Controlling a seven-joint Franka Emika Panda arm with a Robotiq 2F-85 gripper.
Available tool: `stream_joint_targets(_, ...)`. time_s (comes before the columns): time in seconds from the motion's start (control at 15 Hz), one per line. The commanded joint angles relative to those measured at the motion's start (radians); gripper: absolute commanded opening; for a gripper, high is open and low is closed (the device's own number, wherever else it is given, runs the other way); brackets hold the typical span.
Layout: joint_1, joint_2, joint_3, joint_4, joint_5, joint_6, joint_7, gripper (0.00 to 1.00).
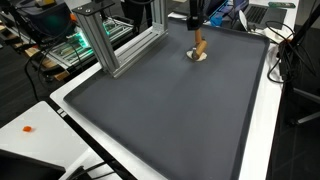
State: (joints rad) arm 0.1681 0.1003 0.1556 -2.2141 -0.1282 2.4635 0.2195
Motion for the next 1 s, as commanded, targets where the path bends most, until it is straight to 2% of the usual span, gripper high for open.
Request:
stream_joint_targets(0.0,0.013,0.022,-0.007,-0.03,-0.037,0.078,0.045,0.35)
stream_joint_targets(0.2,0.014,0.024,-0.009,-0.037,-0.051,0.107,0.064,0.35)
stream_joint_targets(0.33,0.014,0.019,-0.007,-0.04,-0.042,0.079,0.056,0.35)
stream_joint_targets(0.4,0.015,0.01,-0.006,-0.036,-0.029,0.023,0.066,0.35)
stream_joint_targets(0.93,0.012,-0.024,0.005,-0.022,0.038,-0.18,0.027,0.35)
